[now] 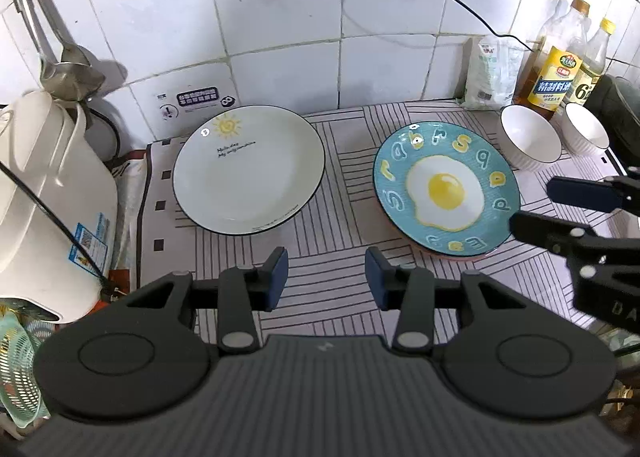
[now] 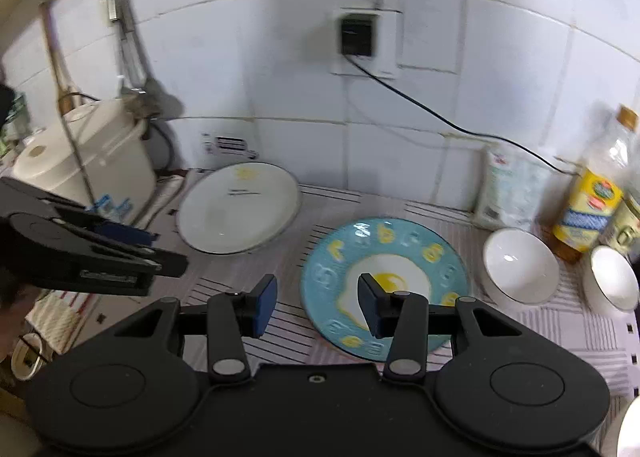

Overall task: Organize plates and bowls
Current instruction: 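Close both grippers on the rim of the white sun plate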

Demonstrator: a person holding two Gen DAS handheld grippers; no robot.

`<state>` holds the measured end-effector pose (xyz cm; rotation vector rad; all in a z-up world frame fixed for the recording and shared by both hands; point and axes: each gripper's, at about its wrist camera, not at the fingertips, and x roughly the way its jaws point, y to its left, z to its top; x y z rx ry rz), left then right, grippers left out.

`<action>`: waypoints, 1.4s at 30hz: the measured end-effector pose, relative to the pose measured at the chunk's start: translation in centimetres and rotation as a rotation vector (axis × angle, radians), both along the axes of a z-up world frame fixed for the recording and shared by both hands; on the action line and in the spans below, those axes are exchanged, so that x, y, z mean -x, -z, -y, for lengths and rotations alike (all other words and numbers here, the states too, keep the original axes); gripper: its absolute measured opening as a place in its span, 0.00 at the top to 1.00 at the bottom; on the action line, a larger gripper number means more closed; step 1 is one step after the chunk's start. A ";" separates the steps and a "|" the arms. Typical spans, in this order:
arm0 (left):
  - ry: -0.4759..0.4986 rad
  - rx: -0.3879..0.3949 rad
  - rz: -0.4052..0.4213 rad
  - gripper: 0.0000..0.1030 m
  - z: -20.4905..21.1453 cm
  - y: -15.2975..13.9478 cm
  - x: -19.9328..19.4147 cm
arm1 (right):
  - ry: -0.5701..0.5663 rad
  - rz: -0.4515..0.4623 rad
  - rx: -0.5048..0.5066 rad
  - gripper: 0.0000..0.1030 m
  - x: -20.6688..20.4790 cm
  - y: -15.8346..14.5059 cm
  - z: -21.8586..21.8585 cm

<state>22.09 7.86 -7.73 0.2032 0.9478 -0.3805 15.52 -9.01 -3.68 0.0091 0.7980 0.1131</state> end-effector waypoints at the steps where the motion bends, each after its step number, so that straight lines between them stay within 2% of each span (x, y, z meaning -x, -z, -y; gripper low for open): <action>1: -0.003 0.002 -0.005 0.57 -0.3 0.0 -0.1 | -0.013 0.004 0.001 0.52 -0.1 -0.1 -0.5; 5: -0.040 0.000 -0.003 0.54 -1.9 0.0 -0.8 | -0.061 0.017 -0.007 0.52 -1.0 -0.3 -1.8; 9: -0.092 -0.010 -0.003 0.43 -3.7 0.8 -2.7 | -0.104 0.045 -0.021 0.49 -2.6 -0.2 -2.9; 10: -0.112 -0.024 -0.003 0.38 -4.3 1.2 -3.2 | -0.113 0.050 -0.025 0.46 -3.3 0.0 -3.1; 13: -0.173 -0.047 -0.014 0.37 -6.4 2.8 -5.0 | -0.155 0.075 -0.053 0.34 -5.1 0.7 -3.6; 16: -0.219 -0.043 -0.012 0.30 -8.2 4.2 -6.8 | -0.175 0.084 -0.099 0.31 -7.0 1.8 -3.9; 18: -0.220 -0.054 0.016 0.26 -8.7 4.9 -7.8 | -0.174 0.088 -0.126 0.27 -8.3 2.8 -3.9; 21: -0.204 -0.055 0.036 0.20 -9.1 5.6 -9.5 | -0.174 0.115 -0.153 0.14 -10.1 4.7 -4.1; 24: -0.205 0.009 0.063 0.16 -9.3 7.0 -11.1 | -0.158 0.140 -0.177 0.14 -12.0 7.2 -4.3; 28: -0.246 0.042 0.124 0.16 -8.9 9.3 -12.6 | -0.100 0.112 -0.193 0.16 -14.8 10.5 -4.4; 32: -0.303 0.147 0.079 0.18 -9.8 10.7 -15.0 | -0.091 0.057 -0.229 0.18 -17.5 12.6 -4.1; 35: -0.315 0.121 0.082 0.20 -9.7 11.3 -16.6 | -0.071 0.000 -0.246 0.21 -19.7 14.0 -3.7; 38: -0.320 0.121 0.051 0.23 -9.9 12.0 -18.1 | -0.044 -0.042 -0.251 0.27 -21.2 15.2 -3.3; 39: -0.327 0.127 0.029 0.24 -10.0 12.2 -18.7 | -0.028 -0.055 -0.264 0.32 -21.5 15.6 -3.0; 41: -0.345 0.132 0.013 0.31 -10.3 12.7 -19.3 | -0.002 -0.063 -0.294 0.39 -21.8 15.9 -2.6; 42: -0.353 0.126 0.004 0.35 -10.4 13.0 -19.6 | 0.003 -0.071 -0.305 0.45 -21.9 16.0 -2.5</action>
